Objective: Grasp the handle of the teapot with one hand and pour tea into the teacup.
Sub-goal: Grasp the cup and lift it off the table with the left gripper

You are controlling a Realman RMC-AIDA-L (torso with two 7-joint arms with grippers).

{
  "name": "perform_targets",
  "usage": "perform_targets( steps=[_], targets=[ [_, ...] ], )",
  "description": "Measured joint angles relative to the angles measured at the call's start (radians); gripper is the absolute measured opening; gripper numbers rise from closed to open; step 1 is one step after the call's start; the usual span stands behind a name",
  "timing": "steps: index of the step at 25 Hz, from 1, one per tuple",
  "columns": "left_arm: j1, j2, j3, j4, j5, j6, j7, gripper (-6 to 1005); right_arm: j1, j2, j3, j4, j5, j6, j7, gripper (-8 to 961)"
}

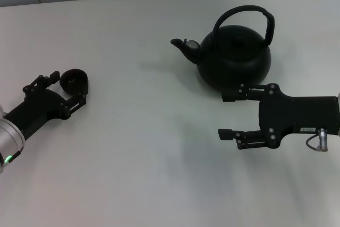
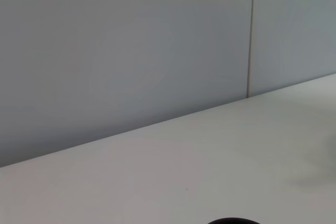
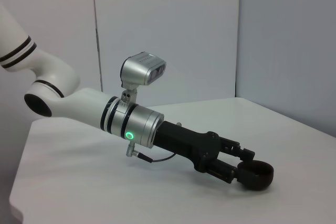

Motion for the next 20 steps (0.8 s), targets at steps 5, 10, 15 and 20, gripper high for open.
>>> perform_targets(
  steps=[5, 10, 15, 20],
  targets=[
    [0.0, 0.0, 0.007, -0.002, 0.0, 0.0, 0.0, 704, 0.0, 0.0, 0.0, 0.0, 0.0, -0.001, -0.004, 785],
    [0.001, 0.0, 0.008, -0.003, 0.001, -0.002, 0.0, 694, 0.002, 0.0, 0.0, 0.001, 0.002, -0.001, -0.004, 785],
    [0.001, 0.0, 0.012, -0.003, 0.001, -0.002, 0.0, 685, 0.001, 0.0, -0.001, 0.002, 0.01, -0.001, -0.005, 785],
    [0.001, 0.0, 0.034, -0.003, 0.001, -0.001, 0.006, 676, -0.003, 0.0, -0.001, 0.003, 0.025, -0.002, -0.006, 784]
  ],
)
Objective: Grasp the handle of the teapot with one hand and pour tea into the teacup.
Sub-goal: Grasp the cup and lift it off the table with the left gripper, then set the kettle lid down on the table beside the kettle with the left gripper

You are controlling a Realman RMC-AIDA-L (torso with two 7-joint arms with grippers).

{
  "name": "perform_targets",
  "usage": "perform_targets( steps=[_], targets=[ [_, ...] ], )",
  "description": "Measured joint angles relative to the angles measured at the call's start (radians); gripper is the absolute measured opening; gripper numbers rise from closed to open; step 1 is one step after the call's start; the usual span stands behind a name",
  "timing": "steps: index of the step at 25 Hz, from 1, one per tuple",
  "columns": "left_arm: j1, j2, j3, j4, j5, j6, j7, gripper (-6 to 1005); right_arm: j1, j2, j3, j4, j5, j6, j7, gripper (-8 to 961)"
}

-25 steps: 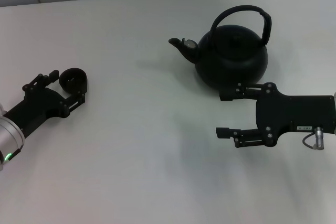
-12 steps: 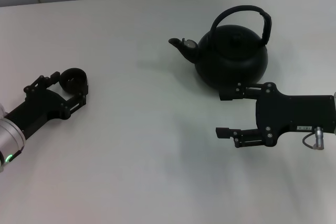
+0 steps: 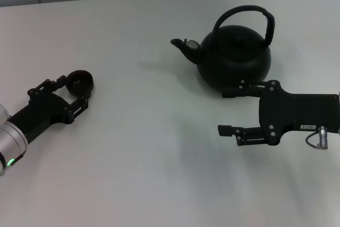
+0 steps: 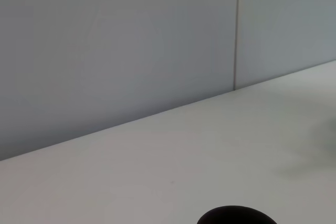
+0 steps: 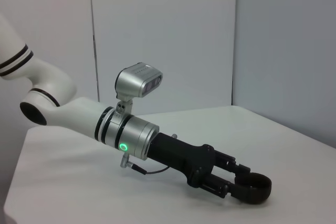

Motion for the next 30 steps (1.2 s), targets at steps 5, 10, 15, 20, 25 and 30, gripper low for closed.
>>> perform_targets(
  steps=[5, 10, 15, 20, 25, 30],
  targets=[
    [0.002, 0.0, 0.003, 0.001, 0.0, 0.004, 0.0, 667, -0.001, 0.0, 0.001, 0.002, 0.0, 0.0, 0.0, 784],
    [0.008, 0.0, 0.003, 0.005, 0.0, 0.015, 0.001, 659, -0.001, 0.0, 0.001, 0.003, 0.0, 0.0, -0.001, 784],
    [0.015, 0.0, 0.002, 0.006, 0.0, 0.057, 0.001, 652, -0.001, 0.0, 0.001, 0.003, 0.0, 0.0, -0.001, 784],
    [0.037, 0.0, 0.015, 0.01, 0.0, 0.126, -0.002, 653, -0.001, 0.0, 0.001, 0.005, 0.0, 0.0, 0.0, 786],
    [0.078, 0.004, 0.07, 0.012, 0.0, 0.204, -0.006, 652, 0.0, 0.0, 0.001, 0.004, 0.0, 0.003, -0.001, 785],
    [0.133, 0.008, 0.114, 0.029, 0.0, 0.316, -0.008, 650, 0.002, 0.0, -0.001, 0.002, 0.0, 0.002, -0.006, 786]
  ],
)
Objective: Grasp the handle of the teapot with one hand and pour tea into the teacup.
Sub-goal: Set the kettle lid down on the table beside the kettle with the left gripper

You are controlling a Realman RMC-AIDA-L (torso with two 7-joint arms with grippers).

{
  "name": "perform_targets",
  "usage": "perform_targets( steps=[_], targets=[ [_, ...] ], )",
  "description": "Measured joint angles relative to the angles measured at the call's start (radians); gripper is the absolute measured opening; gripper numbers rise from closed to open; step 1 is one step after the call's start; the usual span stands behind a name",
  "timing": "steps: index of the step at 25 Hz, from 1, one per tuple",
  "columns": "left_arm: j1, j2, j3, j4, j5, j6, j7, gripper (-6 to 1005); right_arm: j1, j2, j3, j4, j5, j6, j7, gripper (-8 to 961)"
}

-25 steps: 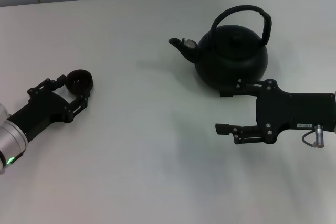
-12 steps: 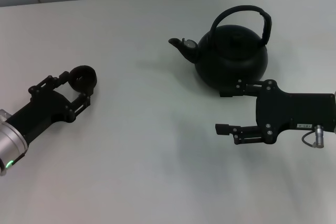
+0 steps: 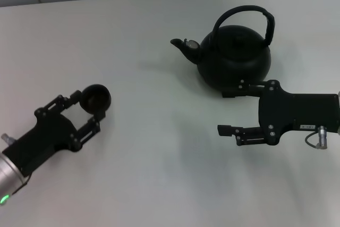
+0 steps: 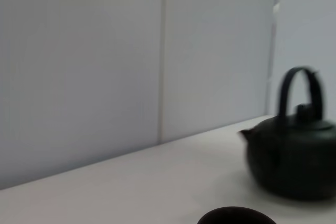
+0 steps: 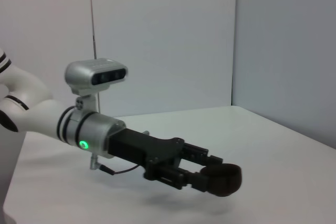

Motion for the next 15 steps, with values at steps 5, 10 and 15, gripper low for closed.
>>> perform_targets(
  steps=[5, 10, 15],
  targets=[
    [0.027, 0.002, 0.069, 0.029, 0.005, 0.038, -0.062, 650, 0.003, 0.0, -0.005, 0.002, 0.0, 0.003, -0.019, 785],
    [0.027, 0.002, 0.11, 0.04, 0.01, 0.038, -0.077, 651, 0.006, 0.0, -0.008, 0.003, 0.001, 0.004, -0.021, 785],
    [0.024, -0.001, 0.202, 0.073, 0.012, 0.033, -0.08, 650, 0.007, 0.0, -0.008, 0.002, 0.001, 0.004, -0.021, 785]
  ],
)
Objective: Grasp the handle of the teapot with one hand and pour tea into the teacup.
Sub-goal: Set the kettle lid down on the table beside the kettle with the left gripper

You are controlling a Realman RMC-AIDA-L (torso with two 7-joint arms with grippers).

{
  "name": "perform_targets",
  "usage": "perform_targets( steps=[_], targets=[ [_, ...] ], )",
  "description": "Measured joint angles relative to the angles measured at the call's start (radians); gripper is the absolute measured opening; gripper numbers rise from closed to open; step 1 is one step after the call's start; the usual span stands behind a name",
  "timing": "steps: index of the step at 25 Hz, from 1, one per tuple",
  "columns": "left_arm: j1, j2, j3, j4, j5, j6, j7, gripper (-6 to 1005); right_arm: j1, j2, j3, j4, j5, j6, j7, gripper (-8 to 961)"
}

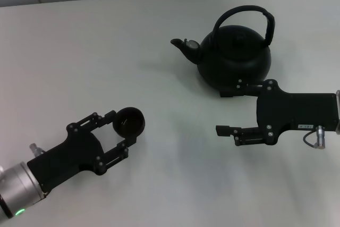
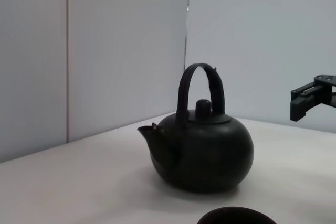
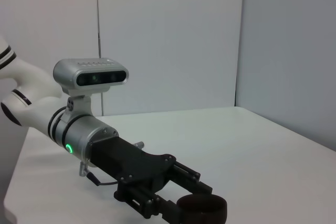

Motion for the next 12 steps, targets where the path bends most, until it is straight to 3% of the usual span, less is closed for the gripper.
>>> perform_targets(
  steps=[12],
  targets=[
    [-0.029, -0.005, 0.013, 0.005, 0.0, -0.058, -0.037, 650, -0.002, 0.0, 0.01, 0.0, 0.0, 0.003, 0.0, 784]
  ],
)
